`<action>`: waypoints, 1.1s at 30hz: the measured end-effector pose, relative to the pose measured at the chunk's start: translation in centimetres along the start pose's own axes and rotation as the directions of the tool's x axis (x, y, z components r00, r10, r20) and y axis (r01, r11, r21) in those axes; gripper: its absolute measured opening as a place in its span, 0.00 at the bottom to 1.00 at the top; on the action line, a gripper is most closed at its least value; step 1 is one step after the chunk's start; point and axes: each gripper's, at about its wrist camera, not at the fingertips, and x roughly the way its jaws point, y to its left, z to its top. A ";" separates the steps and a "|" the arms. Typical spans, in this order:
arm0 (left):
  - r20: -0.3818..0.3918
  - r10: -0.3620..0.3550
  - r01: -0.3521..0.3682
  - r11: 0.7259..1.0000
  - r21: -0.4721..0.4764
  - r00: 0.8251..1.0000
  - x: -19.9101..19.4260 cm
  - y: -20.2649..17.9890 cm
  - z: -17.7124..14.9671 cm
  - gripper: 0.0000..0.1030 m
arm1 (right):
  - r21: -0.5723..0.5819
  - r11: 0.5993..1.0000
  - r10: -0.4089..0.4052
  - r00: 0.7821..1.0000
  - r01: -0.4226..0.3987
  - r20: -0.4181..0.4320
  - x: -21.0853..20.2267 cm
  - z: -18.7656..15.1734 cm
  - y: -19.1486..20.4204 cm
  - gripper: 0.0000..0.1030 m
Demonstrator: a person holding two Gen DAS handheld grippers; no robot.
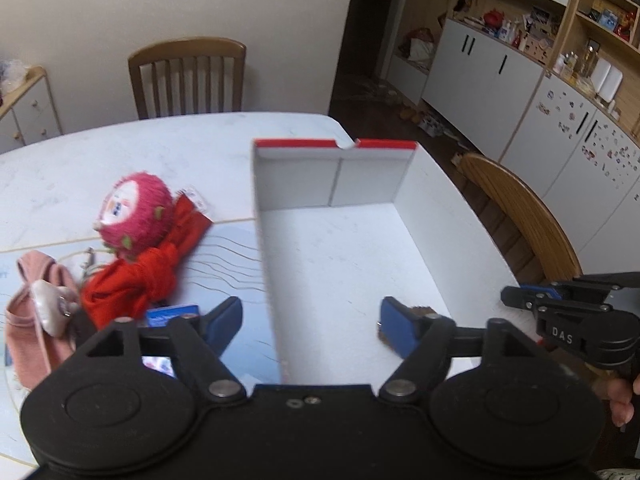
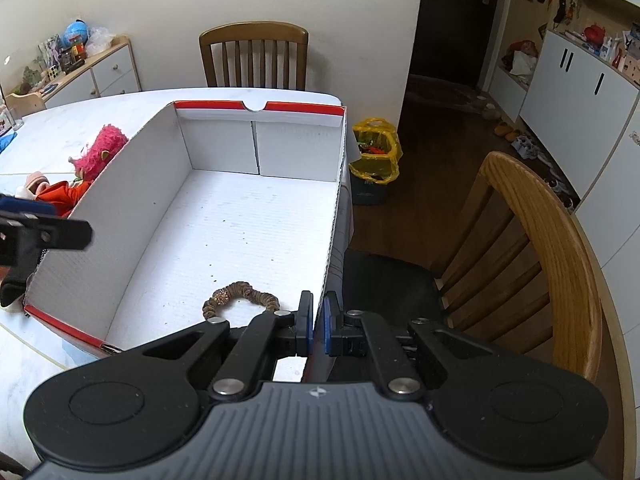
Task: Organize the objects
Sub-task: 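Move the left tool back to the red cloth on the table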
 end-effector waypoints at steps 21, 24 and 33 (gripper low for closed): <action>0.045 0.137 -0.139 0.989 0.042 0.990 1.5 7.8 1.0 0.98 | 0.040 0.999 -0.025 0.999 0.027 -0.039 1.0 0.9 0.1 0.04; 0.033 0.146 -0.147 0.989 0.032 0.989 2.6 9.4 1.0 0.98 | 0.063 0.998 -0.017 0.999 0.020 -0.048 1.2 1.0 -0.1 0.04; -0.027 0.134 -0.132 0.989 0.060 0.991 6.6 12.4 1.1 0.97 | 0.065 0.997 -0.029 0.997 0.034 -0.075 1.6 1.4 0.0 0.04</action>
